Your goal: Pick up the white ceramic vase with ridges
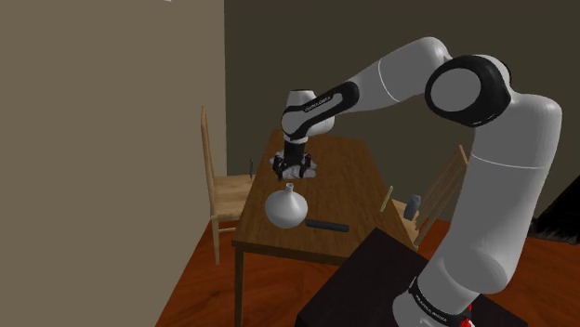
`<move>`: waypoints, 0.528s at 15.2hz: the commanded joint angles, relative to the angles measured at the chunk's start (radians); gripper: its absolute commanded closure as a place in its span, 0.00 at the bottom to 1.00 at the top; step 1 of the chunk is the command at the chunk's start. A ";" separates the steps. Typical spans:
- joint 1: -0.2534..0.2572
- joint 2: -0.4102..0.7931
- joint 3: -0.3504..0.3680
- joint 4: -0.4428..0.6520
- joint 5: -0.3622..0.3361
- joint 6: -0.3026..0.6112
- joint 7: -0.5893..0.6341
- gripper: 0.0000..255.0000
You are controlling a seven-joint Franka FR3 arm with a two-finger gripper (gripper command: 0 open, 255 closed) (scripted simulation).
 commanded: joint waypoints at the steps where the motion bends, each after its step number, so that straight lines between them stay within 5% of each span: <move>1: 0.002 0.028 0.000 0.009 -0.001 0.018 0.006 0.00; 8: 0.000 0.084 0.002 -0.010 0.005 0.093 0.000 0.00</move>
